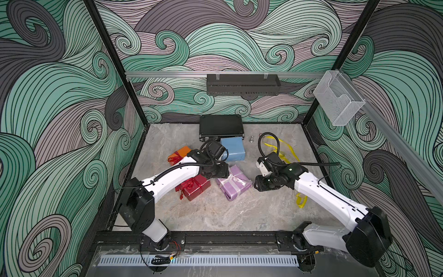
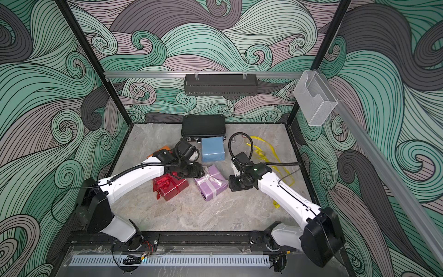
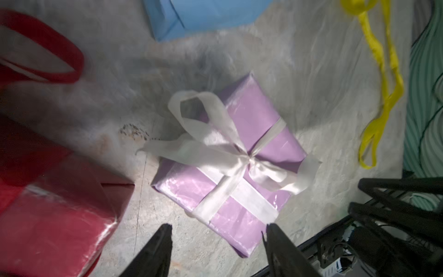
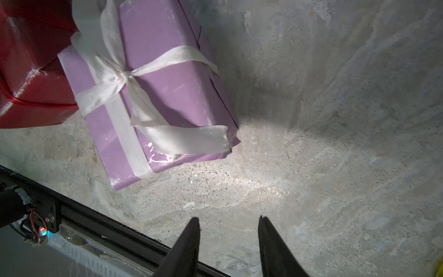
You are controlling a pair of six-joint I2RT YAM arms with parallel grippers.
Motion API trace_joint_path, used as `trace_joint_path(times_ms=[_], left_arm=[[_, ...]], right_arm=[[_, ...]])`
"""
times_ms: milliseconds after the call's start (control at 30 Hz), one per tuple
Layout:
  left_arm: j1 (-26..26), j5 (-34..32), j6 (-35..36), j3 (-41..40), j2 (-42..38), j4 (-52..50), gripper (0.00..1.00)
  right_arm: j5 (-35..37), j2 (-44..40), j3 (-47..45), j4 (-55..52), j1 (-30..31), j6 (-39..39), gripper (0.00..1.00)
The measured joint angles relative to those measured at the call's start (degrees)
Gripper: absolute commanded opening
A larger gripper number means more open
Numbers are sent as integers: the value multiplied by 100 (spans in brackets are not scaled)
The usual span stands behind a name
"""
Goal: Untie the ribbon bows on the gift boxes
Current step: Untie the ribbon from the gift box.
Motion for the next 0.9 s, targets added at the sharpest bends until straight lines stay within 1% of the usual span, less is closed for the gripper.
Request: trace_joint_path(times_ms=[33, 100, 200, 233, 300, 400, 600, 767, 900], left_arm=[[-55, 15, 39, -7, 31, -63, 70], [-101, 31, 63, -7, 37, -149, 70], [-101, 101, 87, -2, 72, -177, 70], [-101, 114, 87, 2, 103, -199, 70], [-105, 125, 85, 0, 197, -214, 70], [-116, 136, 83, -20, 289, -199, 70], [-116, 144, 85, -31, 332, -205, 70], [-142, 162, 87, -31, 487, -212, 70], [-232, 162, 87, -26, 564, -212, 70]], right_arm=[[-59, 76, 13, 57, 0, -44, 53], [-208, 267, 26, 186, 0, -55, 61], [-313, 590, 160, 262, 2, -101, 65], [-315, 684, 219, 302, 4, -118, 65], [-284, 833, 317, 424, 4, -116, 65], [-262, 850, 341, 702, -7, -42, 62], [-308, 942, 332, 1126, -42, 105, 59], [-420, 953, 2, 1394, -229, 262, 56], [-638, 905, -282, 1574, -393, 400, 52]])
